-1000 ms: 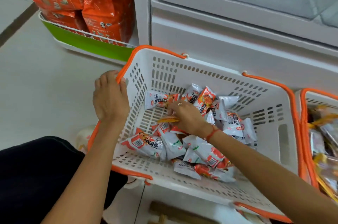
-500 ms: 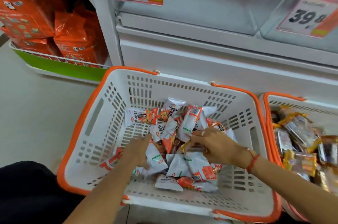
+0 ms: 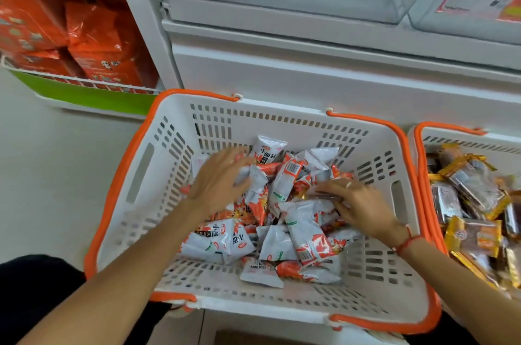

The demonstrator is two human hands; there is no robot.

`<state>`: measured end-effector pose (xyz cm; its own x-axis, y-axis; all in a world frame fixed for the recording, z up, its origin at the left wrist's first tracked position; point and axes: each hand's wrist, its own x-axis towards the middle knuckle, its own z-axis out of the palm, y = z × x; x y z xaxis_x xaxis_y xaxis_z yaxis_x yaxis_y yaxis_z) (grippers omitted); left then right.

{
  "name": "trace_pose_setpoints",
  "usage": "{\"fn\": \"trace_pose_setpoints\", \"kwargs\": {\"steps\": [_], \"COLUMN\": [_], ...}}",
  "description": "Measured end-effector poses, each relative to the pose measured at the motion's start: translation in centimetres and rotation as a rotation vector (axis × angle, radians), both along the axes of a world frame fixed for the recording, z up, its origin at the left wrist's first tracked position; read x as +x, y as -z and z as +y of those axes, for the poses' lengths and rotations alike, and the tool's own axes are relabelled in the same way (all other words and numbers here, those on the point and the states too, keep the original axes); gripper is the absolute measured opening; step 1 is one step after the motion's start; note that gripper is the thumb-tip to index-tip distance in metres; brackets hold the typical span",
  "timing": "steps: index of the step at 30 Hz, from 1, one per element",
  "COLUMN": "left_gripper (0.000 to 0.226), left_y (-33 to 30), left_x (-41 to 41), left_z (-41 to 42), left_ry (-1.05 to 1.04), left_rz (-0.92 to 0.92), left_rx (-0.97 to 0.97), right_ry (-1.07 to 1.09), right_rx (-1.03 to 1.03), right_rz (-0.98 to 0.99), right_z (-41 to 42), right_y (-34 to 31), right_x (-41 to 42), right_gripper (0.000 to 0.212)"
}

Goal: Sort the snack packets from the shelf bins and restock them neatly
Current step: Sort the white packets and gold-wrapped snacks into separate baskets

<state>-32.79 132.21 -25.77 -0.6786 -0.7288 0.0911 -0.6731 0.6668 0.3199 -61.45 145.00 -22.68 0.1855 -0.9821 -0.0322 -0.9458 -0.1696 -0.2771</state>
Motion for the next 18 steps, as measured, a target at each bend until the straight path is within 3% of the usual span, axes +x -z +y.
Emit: {"fn": "trace_pose_setpoints", "kwargs": {"steps": [3,5,9,11,18], "left_gripper": [0.07,0.079,0.067,0.06,0.061], "left_y": [2.9,4.8,4.6,3.6,1.9], "left_x": [-3.8,-5.5,-4.2,-2.0,4.2], "left_z": [2.2,2.9,1.2,0.4,-0.3], "left_ry": [0.456,0.511,0.371,0.317,0.018], "left_rz": [-0.323,-0.522,-0.628,-0.732,-0.91], "left_rx": [-0.048,-0.043,-0.02,-0.039,-0.061], "right_ry": [0.219,0.362,0.376,0.412,0.581], "right_rx": [0.032,0.152,0.275,0.323,0.612], "right_rz": [0.094,0.16,0.253,0.252,-0.068], "right_z": [0.1,-0.6,-2.4,-3.0,-3.8], "right_y": [0.2,0.0,-1.6,-2.3,-3.3], "right_x": [0.2,0.6,1.3,0.8,-0.7], "right_gripper": [0.046,0.031,0.011,0.019,0.033]}}
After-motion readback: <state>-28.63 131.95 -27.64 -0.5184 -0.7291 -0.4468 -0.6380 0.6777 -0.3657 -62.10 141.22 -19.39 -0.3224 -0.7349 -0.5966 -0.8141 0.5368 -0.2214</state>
